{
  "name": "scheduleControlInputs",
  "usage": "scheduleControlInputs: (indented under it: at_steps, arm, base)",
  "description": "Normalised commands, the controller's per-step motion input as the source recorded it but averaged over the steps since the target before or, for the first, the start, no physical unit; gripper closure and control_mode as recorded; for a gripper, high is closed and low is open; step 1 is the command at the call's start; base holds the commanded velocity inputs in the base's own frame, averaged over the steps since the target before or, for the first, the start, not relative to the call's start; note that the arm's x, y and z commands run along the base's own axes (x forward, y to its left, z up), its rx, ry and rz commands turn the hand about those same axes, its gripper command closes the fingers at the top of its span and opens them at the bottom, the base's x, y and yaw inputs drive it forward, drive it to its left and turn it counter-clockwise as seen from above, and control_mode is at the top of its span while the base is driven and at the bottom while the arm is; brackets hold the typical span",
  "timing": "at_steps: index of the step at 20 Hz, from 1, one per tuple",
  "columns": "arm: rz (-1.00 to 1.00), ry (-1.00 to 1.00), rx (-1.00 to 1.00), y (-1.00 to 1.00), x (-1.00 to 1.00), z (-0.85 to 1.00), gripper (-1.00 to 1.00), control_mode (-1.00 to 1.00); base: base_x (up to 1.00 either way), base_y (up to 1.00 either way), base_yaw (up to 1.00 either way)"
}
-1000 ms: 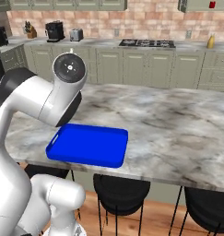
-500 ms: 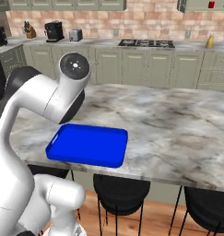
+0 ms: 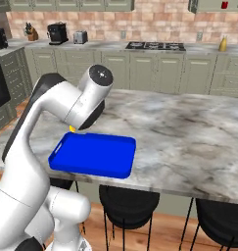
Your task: There is a tray on the dining counter. Grab the cup, mug, and pitcher and place them on the tray. The pitcher may be placed next to the tray if it cannot fit the tray.
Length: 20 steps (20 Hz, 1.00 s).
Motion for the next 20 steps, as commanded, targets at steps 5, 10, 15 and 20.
scheduleControlInputs:
  at_steps: [5,10,15,20]
  arm:
    - [0.23,0.00,-0.03,0.33,0.16,-0.68,1.00,-1.00]
    - [0.20,0.00,-0.09,0.41,0.48,-0.71,1.00,-1.00]
    - [0.11,0.00,-0.03,0.21,0.54,-0.62,1.00,-1.00]
    - [0.08,-0.04,-0.01,0.20,0.41,-0.49,1.00,-1.00]
  base:
    - [0.00,0.00,0.00]
    - [0.00,0.00,0.00]
    - [0.00,0.00,0.00]
    - [0.00,0.00,0.00]
